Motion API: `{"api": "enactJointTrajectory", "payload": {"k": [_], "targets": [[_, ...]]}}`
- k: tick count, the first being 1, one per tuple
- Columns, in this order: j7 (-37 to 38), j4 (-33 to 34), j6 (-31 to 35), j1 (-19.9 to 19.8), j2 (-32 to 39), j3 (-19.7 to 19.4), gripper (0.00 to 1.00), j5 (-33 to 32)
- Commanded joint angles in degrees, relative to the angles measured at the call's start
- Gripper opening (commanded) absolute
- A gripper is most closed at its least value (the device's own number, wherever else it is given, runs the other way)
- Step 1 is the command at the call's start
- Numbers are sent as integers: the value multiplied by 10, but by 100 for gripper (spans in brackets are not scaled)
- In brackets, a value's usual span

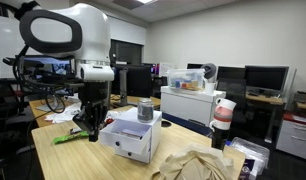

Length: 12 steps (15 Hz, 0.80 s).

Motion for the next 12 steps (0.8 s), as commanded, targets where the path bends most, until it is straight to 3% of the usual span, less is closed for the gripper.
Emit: {"api": "enactJointTrajectory", "payload": {"k": [1, 12], "targets": [[1, -4, 36, -10, 16, 3, 0, -20], [4, 10, 109, -5, 72, -9, 0, -25]]}}
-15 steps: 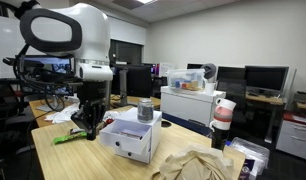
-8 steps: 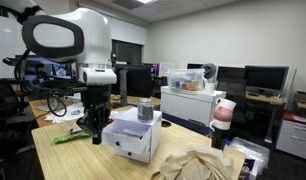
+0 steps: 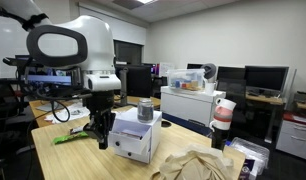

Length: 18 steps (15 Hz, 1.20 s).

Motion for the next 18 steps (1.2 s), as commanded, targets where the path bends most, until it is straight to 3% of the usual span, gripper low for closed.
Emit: {"api": "enactJointTrajectory", "payload": {"k": [1, 10, 18], "targets": [[4, 9, 27, -3, 20, -3, 0, -12], [1, 42, 47, 9, 58, -9, 0, -5], [-10, 78, 35, 38, 86, -8, 0, 52]]}}
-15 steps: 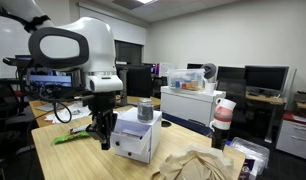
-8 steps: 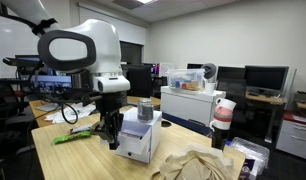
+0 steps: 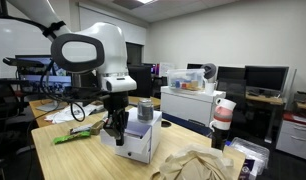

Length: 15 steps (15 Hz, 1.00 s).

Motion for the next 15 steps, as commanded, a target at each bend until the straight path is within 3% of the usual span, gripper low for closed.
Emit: {"api": "enactJointTrajectory", "payload": {"k": [1, 15], "targets": [[-11, 19, 4, 16, 18, -4, 0, 27], [-14, 87, 7, 52, 59, -2, 0, 68]]}}
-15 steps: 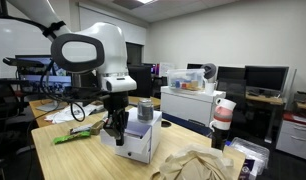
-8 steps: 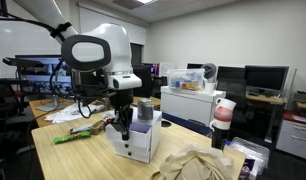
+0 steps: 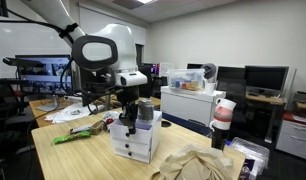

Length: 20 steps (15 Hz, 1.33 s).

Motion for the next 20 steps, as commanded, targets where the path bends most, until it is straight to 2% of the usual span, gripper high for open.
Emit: {"api": "enactJointTrajectory", "payload": {"k": [1, 20], "targets": [[-14, 21, 6, 10, 16, -2, 0, 26], [-21, 93, 5, 38, 73, 13, 0, 121]]}}
